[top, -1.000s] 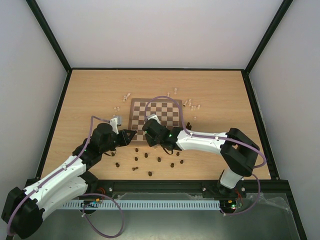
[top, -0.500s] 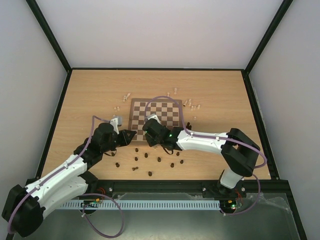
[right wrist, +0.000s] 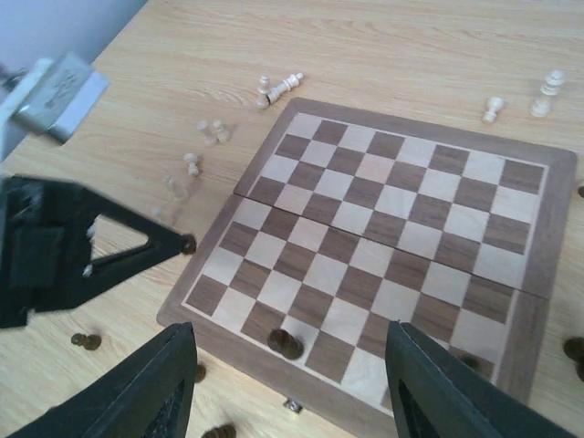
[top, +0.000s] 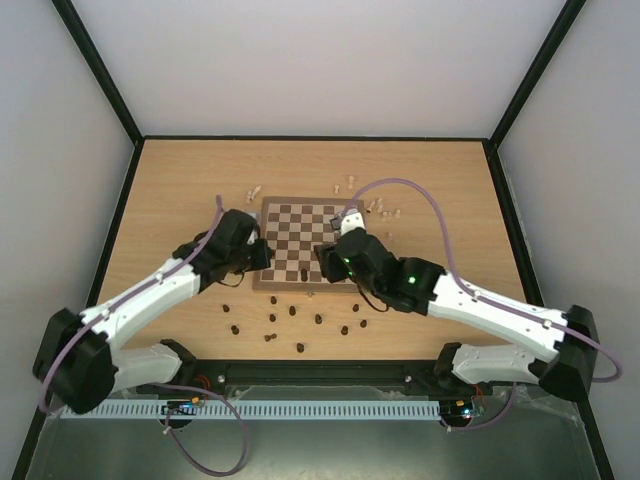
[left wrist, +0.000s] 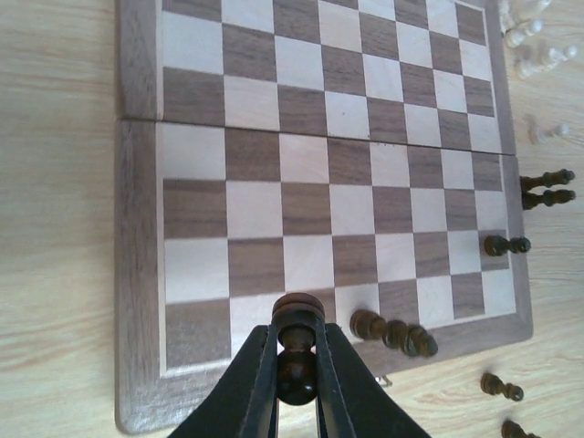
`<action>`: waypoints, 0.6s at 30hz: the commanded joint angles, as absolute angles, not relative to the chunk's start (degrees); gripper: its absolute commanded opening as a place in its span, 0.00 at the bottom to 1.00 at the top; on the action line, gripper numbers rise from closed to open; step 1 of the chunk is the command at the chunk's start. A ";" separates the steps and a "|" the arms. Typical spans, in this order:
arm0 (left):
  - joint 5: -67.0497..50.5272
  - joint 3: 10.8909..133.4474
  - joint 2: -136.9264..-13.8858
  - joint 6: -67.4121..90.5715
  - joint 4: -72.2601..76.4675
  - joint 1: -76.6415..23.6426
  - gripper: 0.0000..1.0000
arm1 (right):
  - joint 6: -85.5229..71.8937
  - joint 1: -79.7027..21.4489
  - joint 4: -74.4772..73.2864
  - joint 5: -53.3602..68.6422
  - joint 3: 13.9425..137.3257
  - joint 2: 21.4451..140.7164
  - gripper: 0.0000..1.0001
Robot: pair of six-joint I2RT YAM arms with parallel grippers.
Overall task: Set up the chess pieces on the board
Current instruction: Place the chess piece on the chessboard.
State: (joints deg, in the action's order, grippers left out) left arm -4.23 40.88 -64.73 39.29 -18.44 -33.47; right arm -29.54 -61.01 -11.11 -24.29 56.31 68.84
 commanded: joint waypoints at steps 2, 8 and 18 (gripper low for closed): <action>-1.98 50.59 -75.97 32.98 -31.77 -33.84 0.08 | -31.84 -61.35 -18.67 -25.02 52.57 62.09 0.58; 3.70 56.67 -85.87 31.39 -39.98 -34.57 0.08 | -31.73 -61.36 -21.08 -23.51 48.86 55.17 0.62; 8.10 64.54 -95.22 30.48 -45.94 -36.17 0.09 | -30.60 -61.37 -21.88 -22.31 44.91 50.26 0.65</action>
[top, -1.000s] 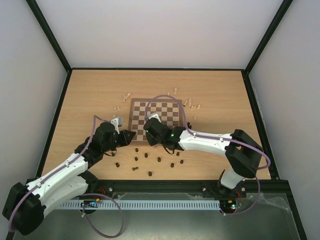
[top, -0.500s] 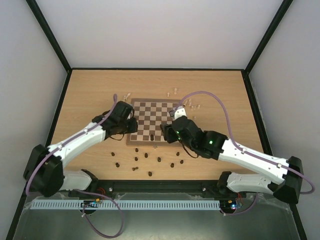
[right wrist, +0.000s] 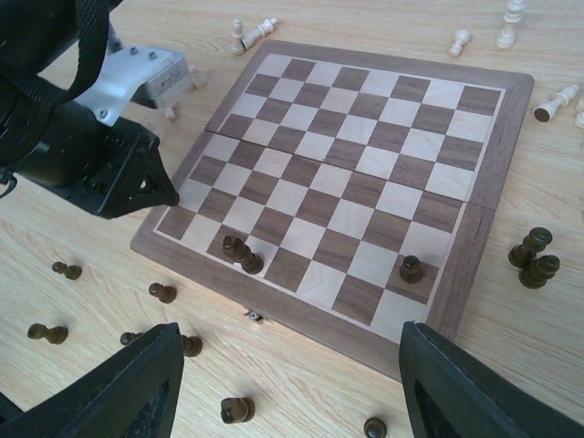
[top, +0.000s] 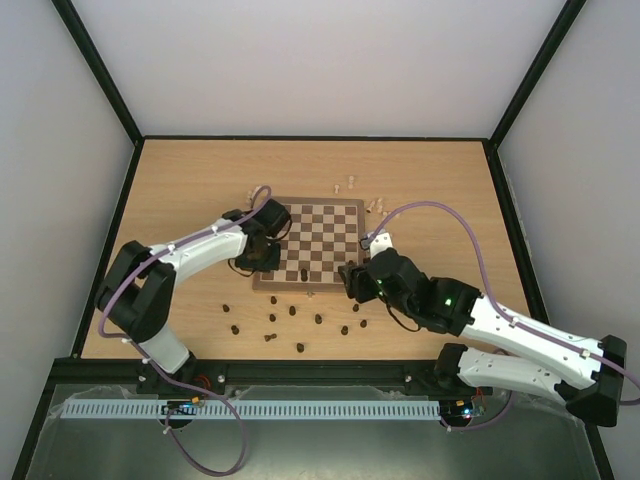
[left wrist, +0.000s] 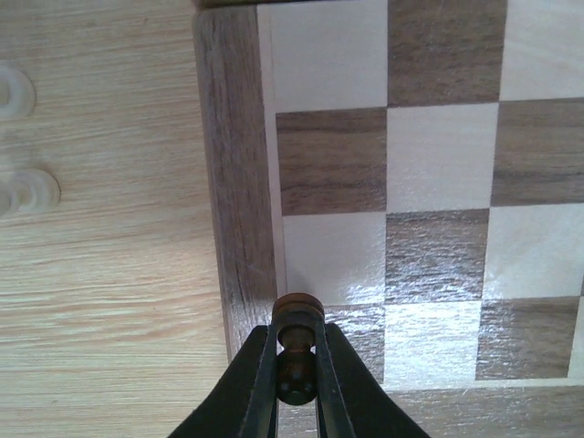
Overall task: Set up the chess pieces on the board
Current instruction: Place the chess piece on the chessboard.
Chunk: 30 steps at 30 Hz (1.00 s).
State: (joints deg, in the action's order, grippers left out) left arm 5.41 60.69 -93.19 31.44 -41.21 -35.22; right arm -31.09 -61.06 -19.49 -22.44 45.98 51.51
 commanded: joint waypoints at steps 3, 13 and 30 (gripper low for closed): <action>9.61 67.70 -97.28 30.50 -47.23 -36.72 0.09 | -30.45 -61.42 -21.67 -22.32 44.36 49.69 0.66; 10.46 70.12 -100.76 29.91 -48.74 -37.18 0.09 | -30.23 -61.33 -21.36 -22.56 43.75 49.30 0.66; 8.27 69.18 -101.89 29.09 -47.75 -37.88 0.13 | -30.01 -61.30 -21.22 -22.75 43.95 50.43 0.65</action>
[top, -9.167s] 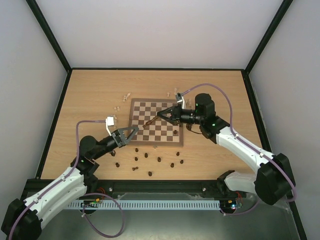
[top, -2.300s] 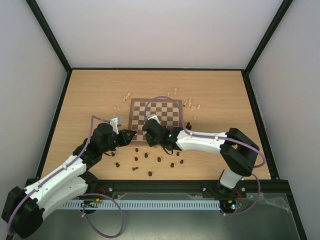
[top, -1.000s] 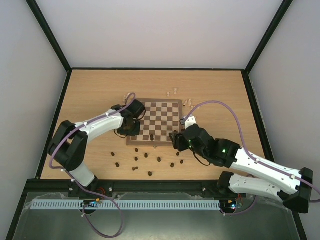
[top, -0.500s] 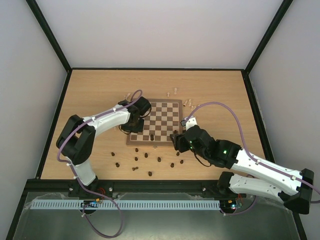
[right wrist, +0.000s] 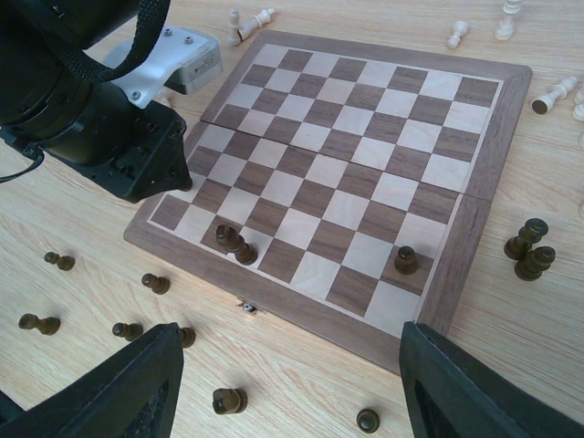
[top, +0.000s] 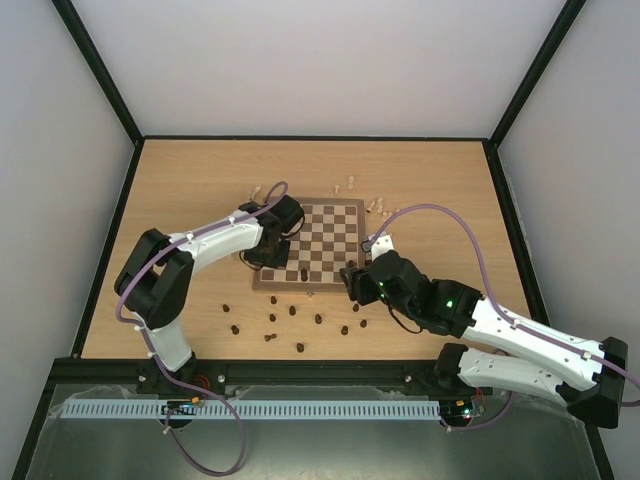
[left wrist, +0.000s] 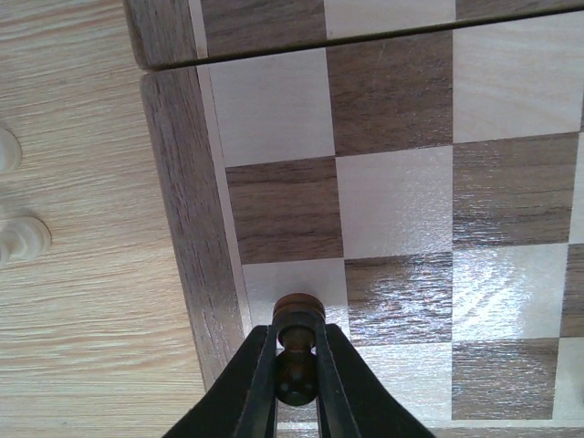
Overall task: Set up the chess pieces on the board
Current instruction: Place the chess piece on the chessboard.
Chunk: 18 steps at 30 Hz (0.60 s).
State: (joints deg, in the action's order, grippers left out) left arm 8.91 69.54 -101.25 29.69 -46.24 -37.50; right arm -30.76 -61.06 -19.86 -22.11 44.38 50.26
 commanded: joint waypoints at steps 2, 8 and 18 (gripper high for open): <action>8.18 69.24 -101.87 29.06 -47.72 -37.97 0.16 | -30.01 -61.26 -21.29 -22.81 43.95 50.36 0.65; 8.91 69.90 -101.60 28.98 -47.89 -37.97 0.31 | -30.06 -61.29 -21.26 -23.03 43.75 50.27 0.66; 8.88 72.50 -99.82 28.67 -47.81 -37.97 0.37 | -30.36 -61.33 -21.81 -23.56 43.60 49.92 0.66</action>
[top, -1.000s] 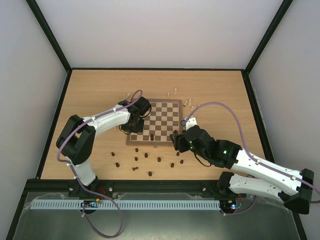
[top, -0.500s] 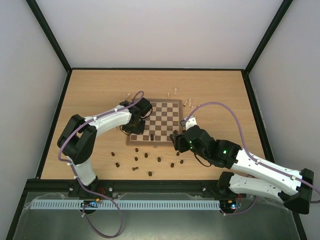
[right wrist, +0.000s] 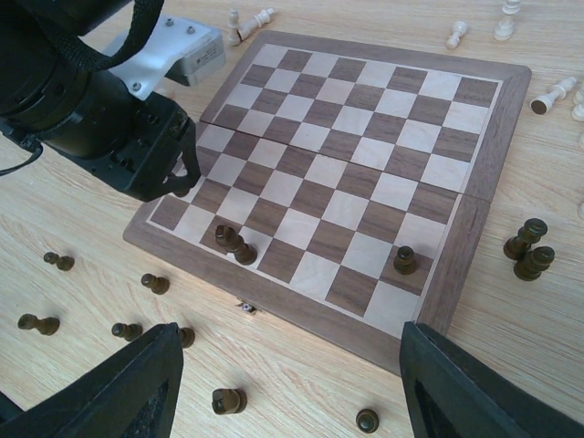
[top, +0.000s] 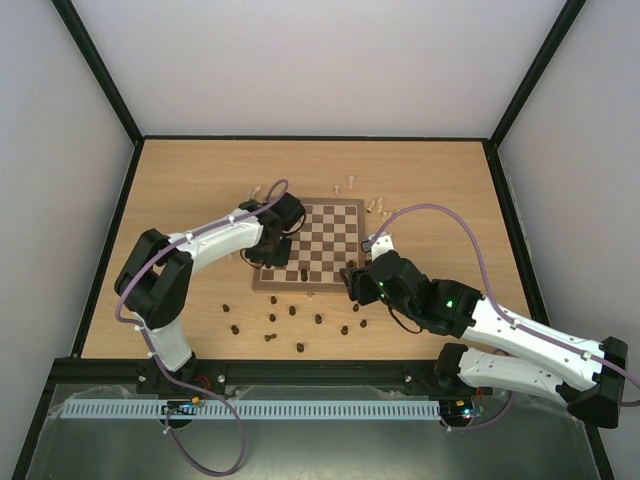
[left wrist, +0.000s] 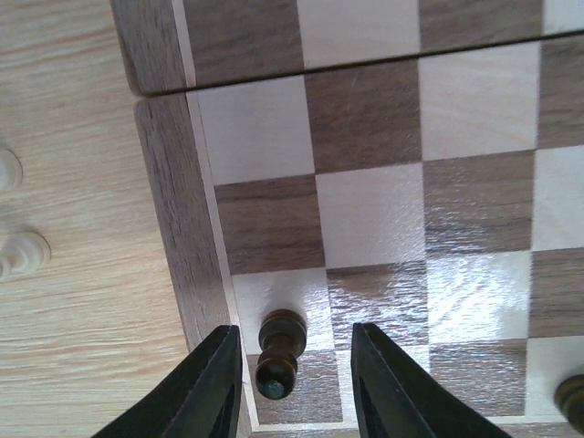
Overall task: Set up the chess pieces on the board
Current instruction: Place the chess piece on the chessboard, then pick up the chess piece at the center of the board.
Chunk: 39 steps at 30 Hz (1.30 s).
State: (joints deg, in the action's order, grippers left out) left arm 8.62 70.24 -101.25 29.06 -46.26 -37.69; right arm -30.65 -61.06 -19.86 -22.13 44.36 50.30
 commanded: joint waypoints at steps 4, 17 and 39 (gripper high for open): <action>8.87 71.87 -93.54 29.51 -47.69 -38.27 0.43 | -30.62 -61.31 -22.29 -24.20 43.76 49.92 0.66; -0.39 50.56 -53.52 37.39 -32.83 -41.04 0.99 | -34.89 -61.28 -23.14 -22.62 44.86 55.51 0.99; -4.19 35.51 -32.27 42.62 -26.82 -44.12 0.99 | -53.90 -67.10 -26.55 -13.59 35.18 63.90 0.71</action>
